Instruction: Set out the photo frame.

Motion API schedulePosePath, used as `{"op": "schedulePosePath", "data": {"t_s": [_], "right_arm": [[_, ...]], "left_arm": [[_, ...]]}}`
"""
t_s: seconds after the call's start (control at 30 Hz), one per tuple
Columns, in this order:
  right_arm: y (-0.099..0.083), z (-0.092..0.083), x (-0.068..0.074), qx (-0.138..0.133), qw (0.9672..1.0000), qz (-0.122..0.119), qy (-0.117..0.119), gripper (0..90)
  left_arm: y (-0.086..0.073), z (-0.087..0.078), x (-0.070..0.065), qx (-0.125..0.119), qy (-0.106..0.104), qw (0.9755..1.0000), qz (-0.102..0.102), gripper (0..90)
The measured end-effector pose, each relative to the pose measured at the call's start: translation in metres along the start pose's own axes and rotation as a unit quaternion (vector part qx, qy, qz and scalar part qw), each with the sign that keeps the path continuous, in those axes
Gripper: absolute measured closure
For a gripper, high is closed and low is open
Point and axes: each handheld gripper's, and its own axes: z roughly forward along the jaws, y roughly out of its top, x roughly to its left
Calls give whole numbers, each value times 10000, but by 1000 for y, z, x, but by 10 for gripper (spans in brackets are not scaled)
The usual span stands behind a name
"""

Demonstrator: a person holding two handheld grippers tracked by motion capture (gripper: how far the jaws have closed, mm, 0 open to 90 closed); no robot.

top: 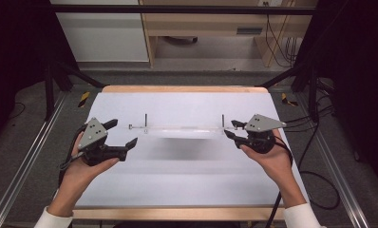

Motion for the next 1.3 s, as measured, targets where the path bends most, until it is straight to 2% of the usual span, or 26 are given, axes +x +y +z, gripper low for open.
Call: {"op": "schedulePosePath", "data": {"t_s": [0.03, 0.1, 0.2, 0.3, 0.37, 0.47, 0.53, 0.67, 0.73, 1.17, 1.23, 1.3], "right_arm": [[1, 1, -1, -19, 10000, 29, -3, 569], [2, 2, -4, -77, 9999, 113, -13, 561], [4, 4, -7, -130, 9997, 196, -33, 554], [7, 6, -10, -156, 9996, 243, -54, 550], [8, 8, -12, -185, 9994, 289, -65, 547], [9, 9, -14, -213, 9992, 324, -94, 543], [10, 10, -16, -240, 9990, 375, -108, 539], [12, 12, -18, -247, 9987, 426, -145, 536], [13, 13, -20, -250, 9986, 440, -157, 534], [21, 22, -32, -295, 9977, 571, -208, 527], [22, 24, -35, -311, 9975, 604, -213, 525], [24, 27, -38, -317, 9972, 649, -216, 522]], "left_arm": [[-9, 2, 3, 116, 13, 9998, -184, 111], [-21, 7, 6, 278, 76, 9992, -259, 111], [-41, 15, 10, 523, 63, 9978, -405, 111], [-56, 21, 10, 696, 126, 9964, -471, 107], [-62, 24, 10, 842, 160, 9955, -412, 97], [-71, 29, 9, 940, 60, 9945, -465, 79], [-75, 33, 7, 981, 31, 9935, -576, 77], [-83, 39, 4, 1164, 94, 9922, -434, 68], [-86, 40, 4, 1203, 94, 9916, -459, 67], [-100, 36, 19, 1334, 407, 9878, -687, 68], [-102, 34, 22, 1406, 460, 9869, -651, 68], [-103, 30, 24, 1486, 598, 9858, -503, 68]]}}
